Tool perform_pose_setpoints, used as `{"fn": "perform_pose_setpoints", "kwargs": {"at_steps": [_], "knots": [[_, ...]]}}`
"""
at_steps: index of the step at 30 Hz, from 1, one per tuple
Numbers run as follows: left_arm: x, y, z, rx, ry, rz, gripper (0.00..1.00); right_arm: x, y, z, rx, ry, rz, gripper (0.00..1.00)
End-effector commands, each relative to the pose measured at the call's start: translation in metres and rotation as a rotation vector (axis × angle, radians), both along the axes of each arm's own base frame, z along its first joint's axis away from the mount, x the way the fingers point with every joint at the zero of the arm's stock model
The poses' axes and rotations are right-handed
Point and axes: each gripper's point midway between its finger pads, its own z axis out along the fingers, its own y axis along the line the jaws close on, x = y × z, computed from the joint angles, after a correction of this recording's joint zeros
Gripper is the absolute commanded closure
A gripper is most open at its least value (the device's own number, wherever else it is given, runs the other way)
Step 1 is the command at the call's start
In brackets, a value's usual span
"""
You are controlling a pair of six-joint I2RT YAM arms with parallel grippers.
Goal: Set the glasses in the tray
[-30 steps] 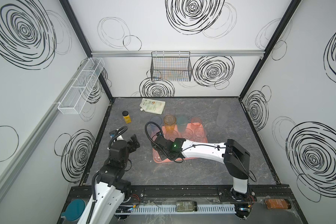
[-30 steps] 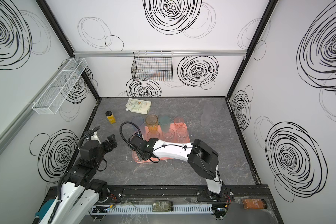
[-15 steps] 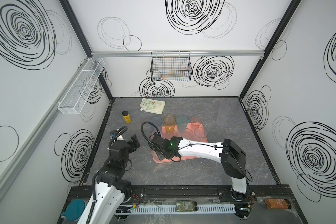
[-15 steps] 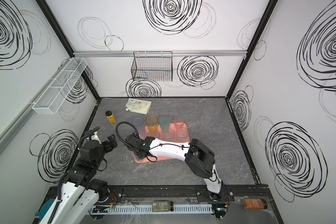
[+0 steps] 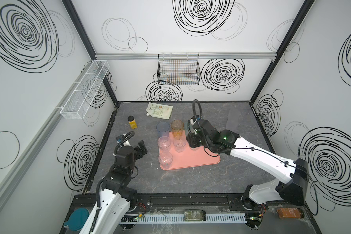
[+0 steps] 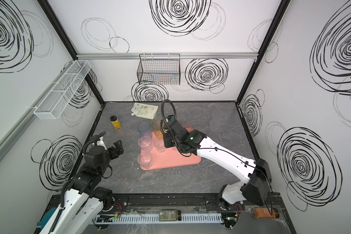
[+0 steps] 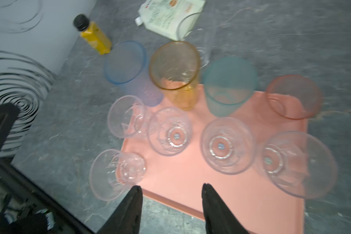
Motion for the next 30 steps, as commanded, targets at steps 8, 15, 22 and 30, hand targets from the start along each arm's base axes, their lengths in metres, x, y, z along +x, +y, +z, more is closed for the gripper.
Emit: {"fn": "perform_pose_setpoints", "kwargs": {"at_steps": [8,15,22,30], "knots": [[0.030,-0.060,0.073,0.186,-0.133,-0.226,0.04,0.033,-0.088,0.009,0.041,-0.135,-0.229,0.45],[0.065,-0.052,0.106,0.161,-0.161,-0.255,0.04,0.041,-0.119,-0.006,0.053,-0.157,-0.306,0.45],[0.097,-0.019,0.082,0.165,-0.072,-0.146,0.01,0.052,-0.132,-0.014,0.042,-0.167,-0.327,0.45],[0.107,-0.017,0.059,0.157,-0.054,-0.123,0.00,0.057,-0.160,-0.023,0.060,-0.158,-0.384,0.44]]}}
